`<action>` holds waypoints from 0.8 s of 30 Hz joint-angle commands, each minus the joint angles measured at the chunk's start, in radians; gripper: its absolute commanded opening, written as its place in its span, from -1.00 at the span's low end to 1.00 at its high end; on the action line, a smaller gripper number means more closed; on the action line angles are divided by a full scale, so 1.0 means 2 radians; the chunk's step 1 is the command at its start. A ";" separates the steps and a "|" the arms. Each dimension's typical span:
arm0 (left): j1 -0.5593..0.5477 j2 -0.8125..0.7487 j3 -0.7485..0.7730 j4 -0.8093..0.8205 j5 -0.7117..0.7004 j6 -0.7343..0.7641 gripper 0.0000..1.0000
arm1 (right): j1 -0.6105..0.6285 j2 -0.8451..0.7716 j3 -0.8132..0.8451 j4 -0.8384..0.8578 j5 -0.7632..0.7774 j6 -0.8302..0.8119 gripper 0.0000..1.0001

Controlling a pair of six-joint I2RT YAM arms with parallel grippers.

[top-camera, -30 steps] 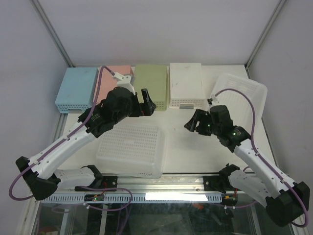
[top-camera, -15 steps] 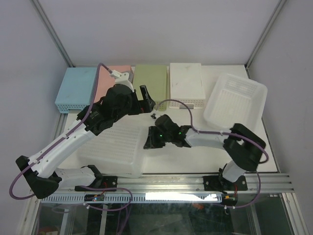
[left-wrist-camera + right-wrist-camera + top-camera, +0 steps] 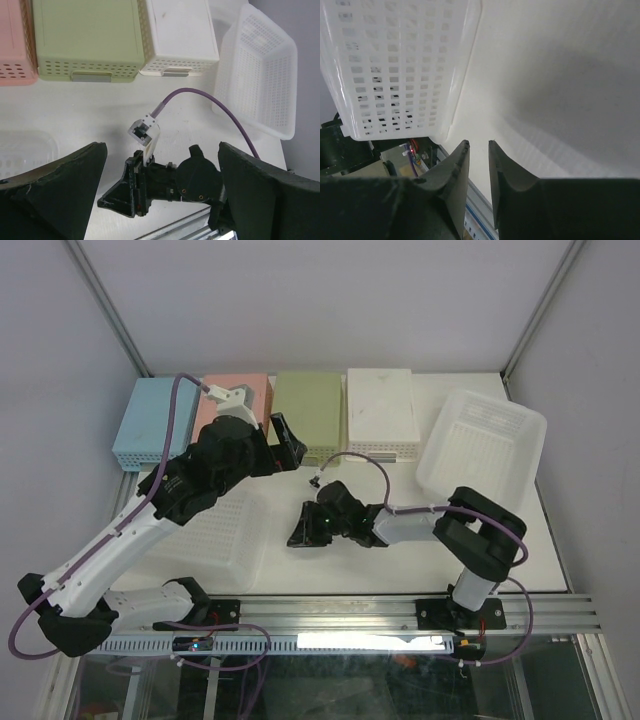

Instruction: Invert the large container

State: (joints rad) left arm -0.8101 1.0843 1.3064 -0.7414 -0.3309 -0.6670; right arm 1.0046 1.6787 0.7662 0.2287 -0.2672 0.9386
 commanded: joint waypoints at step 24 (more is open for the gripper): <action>0.006 0.013 -0.001 0.025 0.010 0.000 0.98 | -0.111 -0.207 0.031 -0.232 0.167 -0.139 -0.21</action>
State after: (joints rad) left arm -0.8097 1.0931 1.3064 -0.7567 -0.3305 -0.6865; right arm 0.8173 1.5150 0.8406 0.0872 -0.2100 0.8566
